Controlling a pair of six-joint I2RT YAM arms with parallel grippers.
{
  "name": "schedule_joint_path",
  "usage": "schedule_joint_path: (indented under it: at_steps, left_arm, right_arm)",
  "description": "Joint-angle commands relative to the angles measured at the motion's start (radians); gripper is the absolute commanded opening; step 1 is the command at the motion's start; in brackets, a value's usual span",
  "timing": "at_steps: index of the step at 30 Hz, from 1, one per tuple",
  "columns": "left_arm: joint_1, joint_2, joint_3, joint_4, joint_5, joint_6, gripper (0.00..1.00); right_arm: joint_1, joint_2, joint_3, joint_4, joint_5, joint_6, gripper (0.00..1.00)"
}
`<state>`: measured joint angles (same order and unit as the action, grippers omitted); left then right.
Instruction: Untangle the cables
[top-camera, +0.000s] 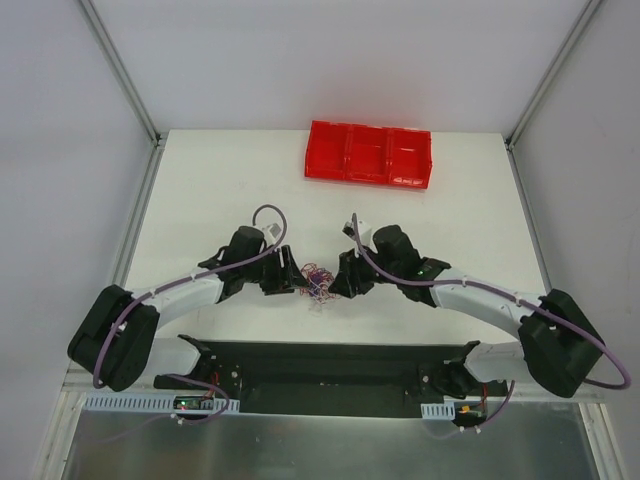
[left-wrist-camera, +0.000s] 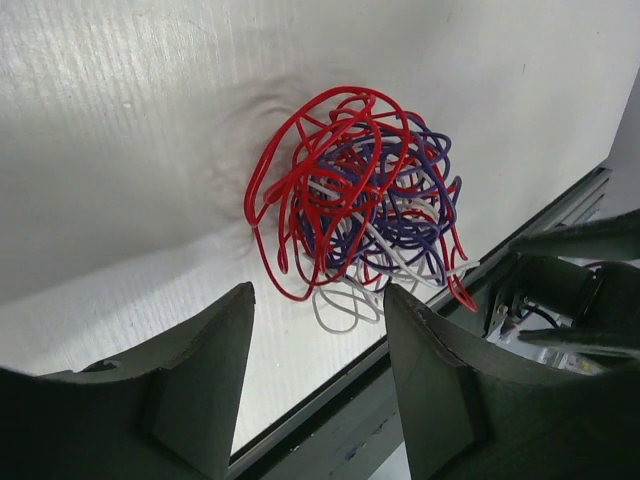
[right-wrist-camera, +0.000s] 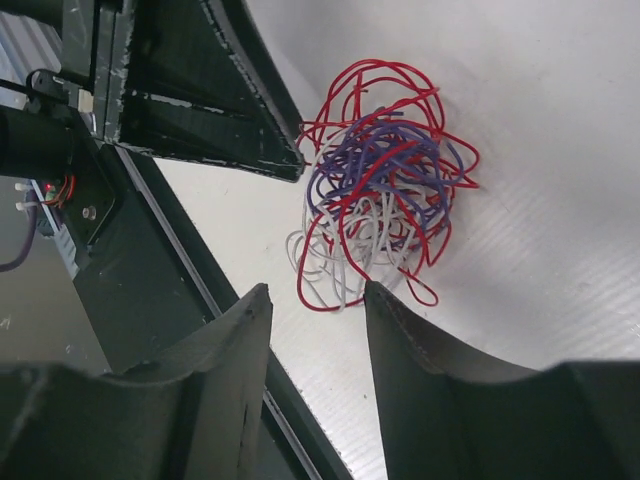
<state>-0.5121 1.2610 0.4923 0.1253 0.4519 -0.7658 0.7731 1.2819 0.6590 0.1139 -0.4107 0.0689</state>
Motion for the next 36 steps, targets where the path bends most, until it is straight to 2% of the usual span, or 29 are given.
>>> schedule_joint_path:
  at_steps: [1, 6, 9, 12, 13, 16, 18, 23, 27, 32, 36]
  left_arm:
    - [-0.017, 0.052, 0.072, -0.003, -0.027, 0.039, 0.52]
    - [-0.022, 0.087, 0.101, -0.001, -0.059, 0.037, 0.52]
    - [-0.022, 0.112, 0.111, -0.001, -0.068, 0.031, 0.50]
    - [-0.022, 0.127, 0.114, -0.001, -0.088, 0.026, 0.38]
    - [-0.022, 0.127, 0.114, -0.003, -0.094, 0.026, 0.30]
    - [-0.022, 0.107, 0.111, -0.015, -0.123, 0.033, 0.08]
    - [-0.022, 0.081, 0.111, -0.033, -0.151, 0.045, 0.00]
    - [-0.020, -0.056, 0.095, -0.062, -0.188, 0.060, 0.00]
    - [-0.020, -0.191, 0.109, -0.121, -0.235, 0.111, 0.00]
    - [-0.020, -0.316, 0.184, -0.232, -0.243, 0.180, 0.00]
    - [-0.020, -0.365, 0.281, -0.380, -0.339, 0.217, 0.00]
  right_arm:
    - [0.037, 0.068, 0.059, 0.090, -0.004, 0.008, 0.43]
    - [0.051, 0.149, 0.096, 0.093, 0.055, 0.026, 0.36]
    - [0.054, 0.172, 0.106, 0.087, 0.096, 0.042, 0.21]
    - [0.054, 0.159, 0.096, 0.047, 0.180, 0.022, 0.06]
    - [0.052, 0.143, 0.093, 0.024, 0.203, 0.016, 0.01]
    - [0.052, 0.076, 0.068, -0.022, 0.254, -0.004, 0.01]
    - [0.054, 0.019, 0.042, -0.045, 0.301, -0.017, 0.01]
    - [0.054, -0.143, 0.008, -0.159, 0.481, -0.034, 0.01]
    - [0.052, -0.249, 0.005, -0.268, 0.706, -0.031, 0.01]
    - [0.031, -0.335, 0.001, -0.312, 0.782, -0.044, 0.01]
    - [0.015, -0.351, 0.048, -0.453, 1.031, -0.015, 0.01]
